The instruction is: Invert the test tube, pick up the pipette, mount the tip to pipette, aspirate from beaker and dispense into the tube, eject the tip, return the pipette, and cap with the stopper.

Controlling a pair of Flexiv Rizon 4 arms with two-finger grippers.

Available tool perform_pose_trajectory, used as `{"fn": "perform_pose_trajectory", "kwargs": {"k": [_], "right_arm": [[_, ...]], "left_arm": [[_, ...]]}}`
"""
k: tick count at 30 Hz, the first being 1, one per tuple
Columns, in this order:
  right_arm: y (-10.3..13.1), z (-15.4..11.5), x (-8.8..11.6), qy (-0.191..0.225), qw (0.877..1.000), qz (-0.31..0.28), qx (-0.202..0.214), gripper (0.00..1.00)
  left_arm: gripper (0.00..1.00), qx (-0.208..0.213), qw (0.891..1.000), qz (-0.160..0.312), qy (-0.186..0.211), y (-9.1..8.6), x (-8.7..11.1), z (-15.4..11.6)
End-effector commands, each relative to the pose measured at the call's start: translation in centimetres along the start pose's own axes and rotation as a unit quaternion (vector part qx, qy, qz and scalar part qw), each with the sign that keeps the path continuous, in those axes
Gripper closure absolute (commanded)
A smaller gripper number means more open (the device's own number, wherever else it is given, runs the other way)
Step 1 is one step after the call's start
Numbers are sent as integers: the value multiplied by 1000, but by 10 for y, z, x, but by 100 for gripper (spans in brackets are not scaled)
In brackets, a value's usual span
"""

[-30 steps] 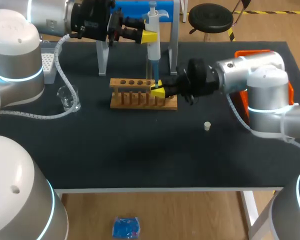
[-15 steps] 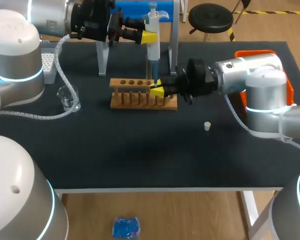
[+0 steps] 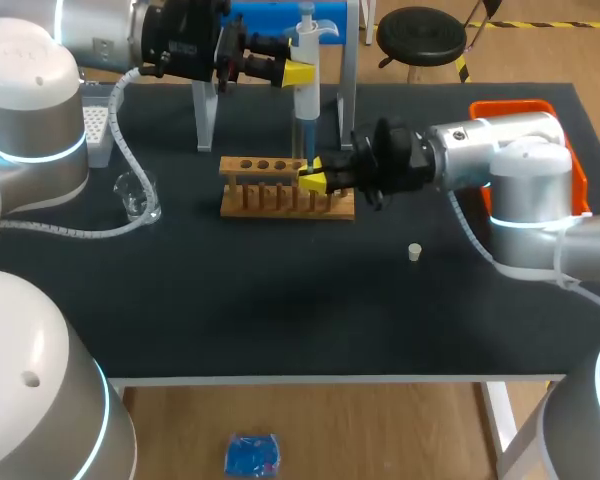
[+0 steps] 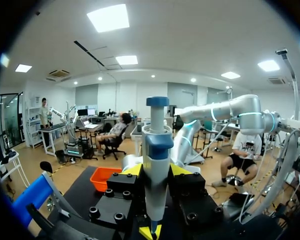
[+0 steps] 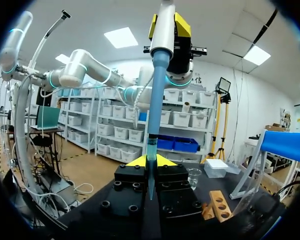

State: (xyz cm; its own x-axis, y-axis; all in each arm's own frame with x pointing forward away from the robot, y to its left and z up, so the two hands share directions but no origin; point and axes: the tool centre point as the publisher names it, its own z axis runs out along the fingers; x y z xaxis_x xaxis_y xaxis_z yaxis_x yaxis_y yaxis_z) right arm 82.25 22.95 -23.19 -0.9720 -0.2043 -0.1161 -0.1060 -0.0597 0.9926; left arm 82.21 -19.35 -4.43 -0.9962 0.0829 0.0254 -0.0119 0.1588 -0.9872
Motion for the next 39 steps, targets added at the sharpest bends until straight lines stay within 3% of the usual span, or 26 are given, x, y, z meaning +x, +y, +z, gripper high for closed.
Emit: {"fn": "perform_pose_trajectory", "kwargs": {"k": [1, 20, 21, 22, 23, 24, 25, 33, 39], "right_arm": [[9, 0, 2, -2, 1000, -1, 1, 100], [26, 2, 4, -2, 1000, 11, -10, 100], [28, 2, 4, -4, 1000, 11, -12, 72], [30, 2, 4, -5, 1000, 9, -15, 35], [33, 2, 4, -2, 1000, 8, -19, 17], [36, 2, 5, -1, 1000, 6, -21, 21], [38, 2, 5, 0, 1000, 4, -22, 2], [46, -4, 8, -3, 1000, -1, -28, 0], [30, -17, 11, -15, 1000, -24, 10, 0]], "left_arm": [[100, 0, 1000, -1, 0, 4, 0, 1], [100, 0, 1000, -1, 0, 4, 0, 1], [100, 0, 1000, -1, 0, 4, 0, 1], [100, 0, 1000, -1, 0, 4, 0, 1], [100, 0, 1000, -1, 0, 4, 0, 1], [100, 0, 1000, -1, 0, 4, 0, 1], [100, 0, 1000, -1, 0, 4, 0, 1], [100, 0, 1000, -1, 0, 4, 0, 1], [100, 0, 1000, -1, 0, 4, 0, 1]]}}
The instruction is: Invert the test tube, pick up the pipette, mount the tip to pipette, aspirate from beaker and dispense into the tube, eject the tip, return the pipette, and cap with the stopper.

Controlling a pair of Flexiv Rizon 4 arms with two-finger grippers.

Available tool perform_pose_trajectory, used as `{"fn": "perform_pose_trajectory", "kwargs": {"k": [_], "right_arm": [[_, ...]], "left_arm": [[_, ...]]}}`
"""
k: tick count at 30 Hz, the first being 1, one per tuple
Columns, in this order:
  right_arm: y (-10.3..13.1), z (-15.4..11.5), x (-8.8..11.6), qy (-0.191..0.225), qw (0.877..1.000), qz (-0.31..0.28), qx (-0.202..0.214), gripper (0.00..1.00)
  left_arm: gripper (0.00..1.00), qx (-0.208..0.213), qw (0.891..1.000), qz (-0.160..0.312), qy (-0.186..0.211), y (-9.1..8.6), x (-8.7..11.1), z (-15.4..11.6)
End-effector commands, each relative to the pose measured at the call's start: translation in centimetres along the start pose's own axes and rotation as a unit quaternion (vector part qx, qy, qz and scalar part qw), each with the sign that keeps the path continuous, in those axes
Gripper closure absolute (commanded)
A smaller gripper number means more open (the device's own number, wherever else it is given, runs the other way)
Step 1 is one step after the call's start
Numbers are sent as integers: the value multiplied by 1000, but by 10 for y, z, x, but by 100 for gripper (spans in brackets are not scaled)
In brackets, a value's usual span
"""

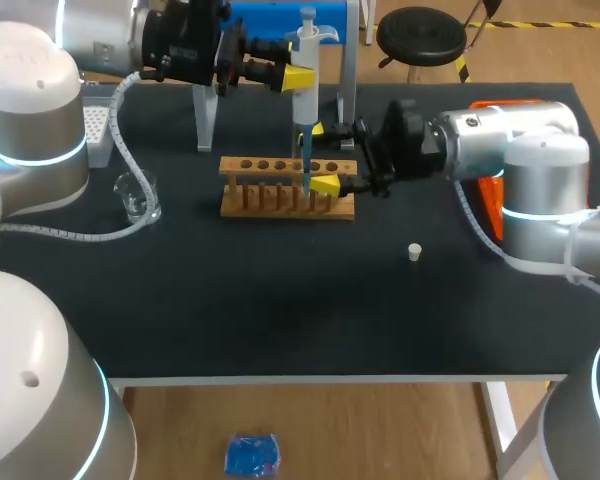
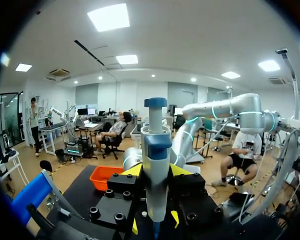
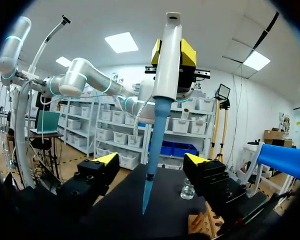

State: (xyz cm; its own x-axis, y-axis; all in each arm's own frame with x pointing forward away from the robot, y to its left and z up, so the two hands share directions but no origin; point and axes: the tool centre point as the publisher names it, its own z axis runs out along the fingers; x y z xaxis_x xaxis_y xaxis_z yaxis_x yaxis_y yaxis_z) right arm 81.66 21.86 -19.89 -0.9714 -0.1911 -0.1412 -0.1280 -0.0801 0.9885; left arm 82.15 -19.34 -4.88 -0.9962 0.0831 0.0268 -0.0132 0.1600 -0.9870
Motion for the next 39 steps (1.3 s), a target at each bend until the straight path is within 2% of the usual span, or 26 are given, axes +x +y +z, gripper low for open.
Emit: {"fn": "perform_pose_trajectory", "kwargs": {"k": [1, 4, 12, 26, 32, 36, 39], "right_arm": [[-8, -12, 7, -9, 1000, -14, 23, 0], [-22, -25, 10, -16, 999, -16, 48, 0], [-58, -52, 10, -42, 995, 25, 91, 0], [-60, -53, 10, -45, 994, 33, 95, 0], [-60, -53, 10, -45, 994, 33, 95, 0], [-60, -53, 10, -45, 994, 33, 95, 0], [-60, -53, 10, -45, 994, 33, 95, 0]], "left_arm": [[100, 0, 1000, 0, 0, 0, -1, 0], [100, 0, 1000, 0, 0, 0, -1, 0], [100, 0, 1000, 0, 0, 0, -1, 0], [100, 0, 1000, 0, 0, 0, -1, 0], [100, 7, 999, -3, -42, 1, -10, -51], [100, -7, 997, -5, -71, 1, -18, -92], [100, -16, 996, -10, -89, 7, -28, -125]]}}
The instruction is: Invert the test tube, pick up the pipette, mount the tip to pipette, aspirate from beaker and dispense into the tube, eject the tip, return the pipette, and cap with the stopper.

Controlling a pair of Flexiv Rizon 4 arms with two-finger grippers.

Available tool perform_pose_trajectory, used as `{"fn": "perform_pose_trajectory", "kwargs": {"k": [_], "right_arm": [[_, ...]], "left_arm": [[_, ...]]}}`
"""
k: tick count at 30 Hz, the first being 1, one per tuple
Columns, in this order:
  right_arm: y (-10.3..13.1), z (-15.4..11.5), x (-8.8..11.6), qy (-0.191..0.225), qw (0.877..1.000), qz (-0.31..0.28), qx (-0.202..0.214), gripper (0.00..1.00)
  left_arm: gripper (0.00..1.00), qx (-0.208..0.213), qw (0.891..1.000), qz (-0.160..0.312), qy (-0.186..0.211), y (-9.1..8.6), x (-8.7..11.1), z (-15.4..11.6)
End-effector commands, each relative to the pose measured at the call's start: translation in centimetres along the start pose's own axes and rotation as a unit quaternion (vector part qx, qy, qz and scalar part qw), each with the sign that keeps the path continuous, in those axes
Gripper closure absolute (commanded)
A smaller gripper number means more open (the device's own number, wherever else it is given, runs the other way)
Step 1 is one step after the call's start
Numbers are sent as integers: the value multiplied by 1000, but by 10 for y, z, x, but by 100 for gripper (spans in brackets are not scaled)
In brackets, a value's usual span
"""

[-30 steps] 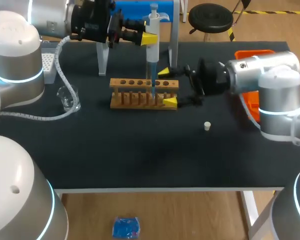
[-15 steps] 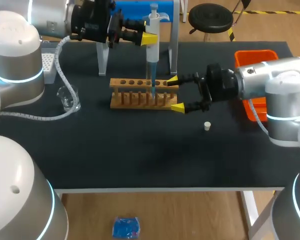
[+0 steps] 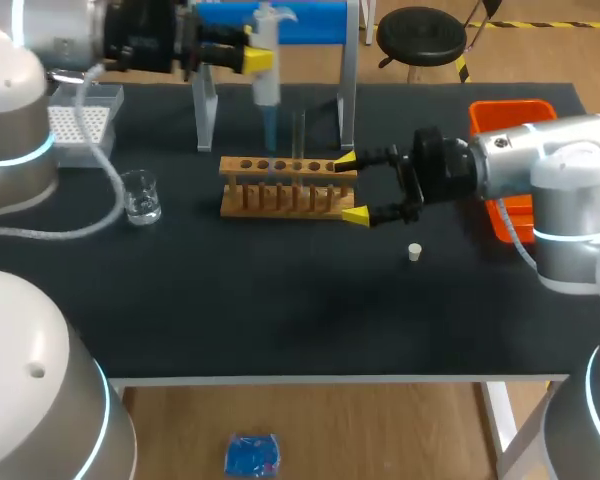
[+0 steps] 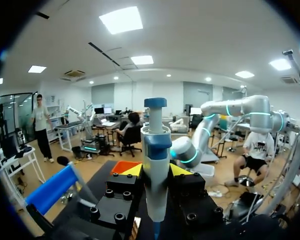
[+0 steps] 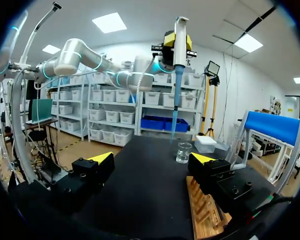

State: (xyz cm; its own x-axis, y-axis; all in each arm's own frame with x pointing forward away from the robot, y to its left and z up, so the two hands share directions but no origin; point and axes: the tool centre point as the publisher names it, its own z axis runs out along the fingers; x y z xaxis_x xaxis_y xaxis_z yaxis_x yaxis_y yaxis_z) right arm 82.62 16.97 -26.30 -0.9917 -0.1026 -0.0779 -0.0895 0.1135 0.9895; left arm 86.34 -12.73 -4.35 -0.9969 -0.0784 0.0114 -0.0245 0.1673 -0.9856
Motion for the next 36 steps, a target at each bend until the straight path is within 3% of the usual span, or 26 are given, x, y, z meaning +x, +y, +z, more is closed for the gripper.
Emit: {"fn": "perform_pose_trajectory", "kwargs": {"k": [1, 8, 17, 24, 36], "right_arm": [[1, 0, 1, -1, 1000, 0, 2, 0], [1, 0, 1, -1, 1000, 0, 2, 0], [1, 0, 1, -1, 1000, 0, 2, 0], [1, 0, 1, -1, 1000, 0, 2, 0], [1, 0, 1, -1, 1000, 0, 2, 0]], "left_arm": [[100, -16, 1000, -3, -11, 5, -6, -65], [100, -11, 1000, 0, -19, 30, -35, -119], [100, 3, 999, 0, -34, 70, -63, -158], [100, 6, 999, -5, -34, 93, -81, -172], [100, 9, 1000, -7, -29, 104, -84, -172]]}}
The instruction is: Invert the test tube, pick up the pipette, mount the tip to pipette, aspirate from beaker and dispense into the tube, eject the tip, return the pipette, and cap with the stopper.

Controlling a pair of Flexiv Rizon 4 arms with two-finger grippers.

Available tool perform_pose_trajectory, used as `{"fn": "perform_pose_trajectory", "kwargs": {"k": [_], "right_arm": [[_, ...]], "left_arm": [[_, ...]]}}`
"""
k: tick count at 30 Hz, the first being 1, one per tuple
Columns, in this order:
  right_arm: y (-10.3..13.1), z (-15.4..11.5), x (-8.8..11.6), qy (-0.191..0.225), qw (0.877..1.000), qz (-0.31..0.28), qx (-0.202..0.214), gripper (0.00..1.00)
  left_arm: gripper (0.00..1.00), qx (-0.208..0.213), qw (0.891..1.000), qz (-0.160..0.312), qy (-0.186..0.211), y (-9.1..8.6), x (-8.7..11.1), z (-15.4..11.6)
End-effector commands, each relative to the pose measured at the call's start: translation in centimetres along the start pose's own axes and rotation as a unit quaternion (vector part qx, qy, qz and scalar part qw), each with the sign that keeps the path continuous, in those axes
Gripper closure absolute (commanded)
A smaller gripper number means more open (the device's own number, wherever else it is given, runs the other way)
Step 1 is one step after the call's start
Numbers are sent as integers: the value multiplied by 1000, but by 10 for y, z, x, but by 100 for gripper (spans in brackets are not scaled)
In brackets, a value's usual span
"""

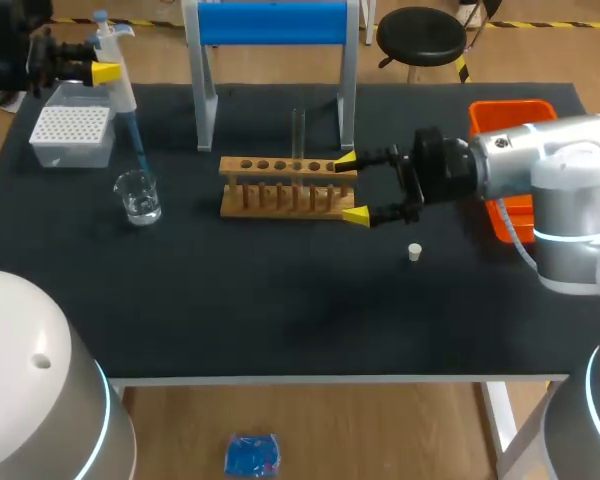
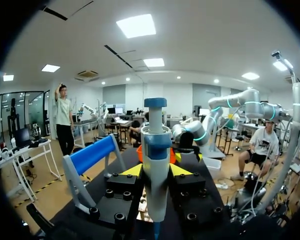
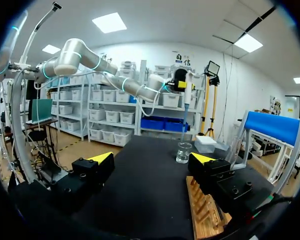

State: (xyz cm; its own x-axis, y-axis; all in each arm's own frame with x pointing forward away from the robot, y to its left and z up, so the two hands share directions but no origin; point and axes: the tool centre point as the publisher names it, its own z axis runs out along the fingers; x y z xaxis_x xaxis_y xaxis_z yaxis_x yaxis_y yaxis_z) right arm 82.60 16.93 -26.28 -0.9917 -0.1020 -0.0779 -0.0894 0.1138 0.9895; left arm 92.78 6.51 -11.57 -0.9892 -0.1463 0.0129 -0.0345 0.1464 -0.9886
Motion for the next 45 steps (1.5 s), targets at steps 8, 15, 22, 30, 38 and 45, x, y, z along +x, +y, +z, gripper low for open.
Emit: {"fn": "perform_pose_trajectory", "kwargs": {"k": [8, 15, 22, 30, 38, 45], "right_arm": [[1, 0, 0, 0, 1000, 0, 1, 0], [1, 0, 0, 0, 1000, 0, 1, 0], [1, 0, 0, 0, 1000, 0, 1, 0], [1, 0, 0, 0, 1000, 0, 1, 0], [1, 0, 0, 0, 1000, 0, 1, 0], [1, 0, 0, 0, 1000, 0, 1, 0]], "left_arm": [[100, -7, 1000, -1, -5, 4, -5, -9], [100, -10, 1000, -2, -10, 8, -7, -15], [100, -10, 1000, 3, -11, 10, -7, -18], [100, -10, 1000, 3, -11, 10, -7, -18], [100, -10, 1000, 3, -11, 10, -7, -18], [100, -10, 1000, 3, -11, 10, -7, -18]]}}
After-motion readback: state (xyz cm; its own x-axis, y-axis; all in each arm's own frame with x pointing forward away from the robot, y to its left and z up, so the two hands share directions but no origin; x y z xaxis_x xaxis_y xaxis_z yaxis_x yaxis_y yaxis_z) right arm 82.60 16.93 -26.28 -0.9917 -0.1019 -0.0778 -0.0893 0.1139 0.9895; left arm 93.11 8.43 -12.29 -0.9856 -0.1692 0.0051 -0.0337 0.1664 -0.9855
